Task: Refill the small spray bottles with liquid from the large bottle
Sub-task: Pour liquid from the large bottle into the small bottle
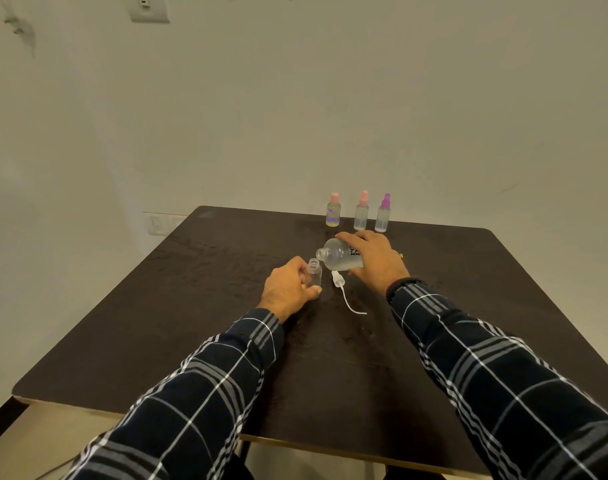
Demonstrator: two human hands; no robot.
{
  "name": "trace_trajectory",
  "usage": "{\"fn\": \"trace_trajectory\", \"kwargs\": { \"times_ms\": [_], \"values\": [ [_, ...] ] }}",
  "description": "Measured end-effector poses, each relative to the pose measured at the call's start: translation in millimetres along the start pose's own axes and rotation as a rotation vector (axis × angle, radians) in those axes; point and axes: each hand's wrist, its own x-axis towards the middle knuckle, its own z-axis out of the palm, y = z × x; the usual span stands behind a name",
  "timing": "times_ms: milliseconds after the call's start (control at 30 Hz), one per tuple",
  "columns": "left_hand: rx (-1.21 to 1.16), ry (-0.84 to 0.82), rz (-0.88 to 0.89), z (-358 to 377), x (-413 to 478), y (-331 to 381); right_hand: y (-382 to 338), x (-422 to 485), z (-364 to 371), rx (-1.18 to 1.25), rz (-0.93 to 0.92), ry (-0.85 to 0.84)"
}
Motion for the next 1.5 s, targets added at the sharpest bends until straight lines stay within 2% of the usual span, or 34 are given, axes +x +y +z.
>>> {"fn": "trace_trajectory", "kwargs": {
  "times_ms": [467,1500],
  "values": [
    [0.017,0.003,-0.013,0,0,0,-6,1,-1,-0.131,-0.017,0.085],
    [0.051,-0.018,-0.001,-3,0,2,-22,-3,-21,-0.258,-0.065,0.097]
  ]
}}
